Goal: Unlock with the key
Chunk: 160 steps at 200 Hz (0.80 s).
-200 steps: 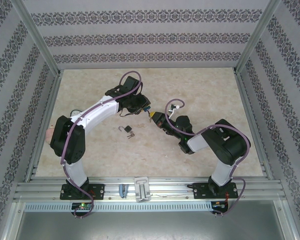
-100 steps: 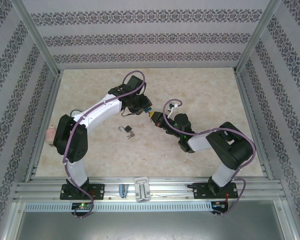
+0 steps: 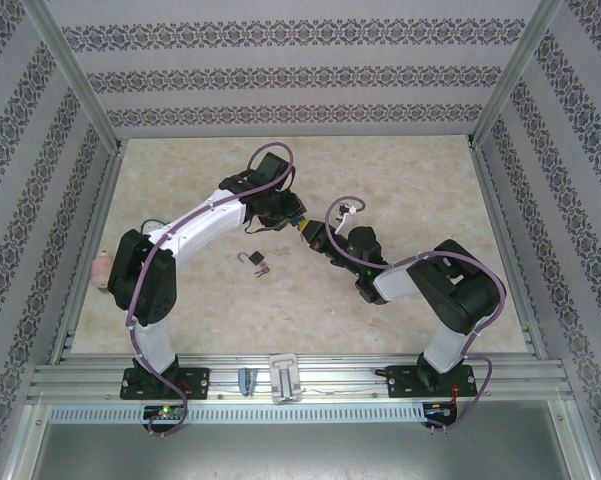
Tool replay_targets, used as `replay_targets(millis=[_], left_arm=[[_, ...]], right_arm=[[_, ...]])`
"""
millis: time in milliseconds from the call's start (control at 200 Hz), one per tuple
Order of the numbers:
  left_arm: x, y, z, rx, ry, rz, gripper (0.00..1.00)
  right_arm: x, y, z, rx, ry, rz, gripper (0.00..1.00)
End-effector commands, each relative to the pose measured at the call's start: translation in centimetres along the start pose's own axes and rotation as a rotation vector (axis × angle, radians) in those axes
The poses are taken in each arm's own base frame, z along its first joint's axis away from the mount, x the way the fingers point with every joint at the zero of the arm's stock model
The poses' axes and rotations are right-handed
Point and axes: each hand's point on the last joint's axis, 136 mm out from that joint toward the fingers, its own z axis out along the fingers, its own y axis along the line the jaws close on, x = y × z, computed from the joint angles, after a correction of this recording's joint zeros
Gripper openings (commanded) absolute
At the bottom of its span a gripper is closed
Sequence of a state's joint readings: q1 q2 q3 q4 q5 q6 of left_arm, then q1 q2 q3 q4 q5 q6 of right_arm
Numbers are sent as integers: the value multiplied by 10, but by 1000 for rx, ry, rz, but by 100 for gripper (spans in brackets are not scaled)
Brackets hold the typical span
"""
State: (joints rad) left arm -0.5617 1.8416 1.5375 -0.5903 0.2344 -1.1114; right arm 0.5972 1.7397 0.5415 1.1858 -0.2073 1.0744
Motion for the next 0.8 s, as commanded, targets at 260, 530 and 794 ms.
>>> replay_targets(millis=[260, 530, 794], left_arm=[[13, 1, -18, 13, 17, 31, 26], [16, 0, -16, 32, 29, 29, 26], [21, -5, -18, 55, 42, 31, 26]], right_arm=[[-1, 3, -28, -6, -2, -3, 22], [19, 13, -38, -37, 68, -8, 27], [21, 17, -30, -58, 82, -4, 32]])
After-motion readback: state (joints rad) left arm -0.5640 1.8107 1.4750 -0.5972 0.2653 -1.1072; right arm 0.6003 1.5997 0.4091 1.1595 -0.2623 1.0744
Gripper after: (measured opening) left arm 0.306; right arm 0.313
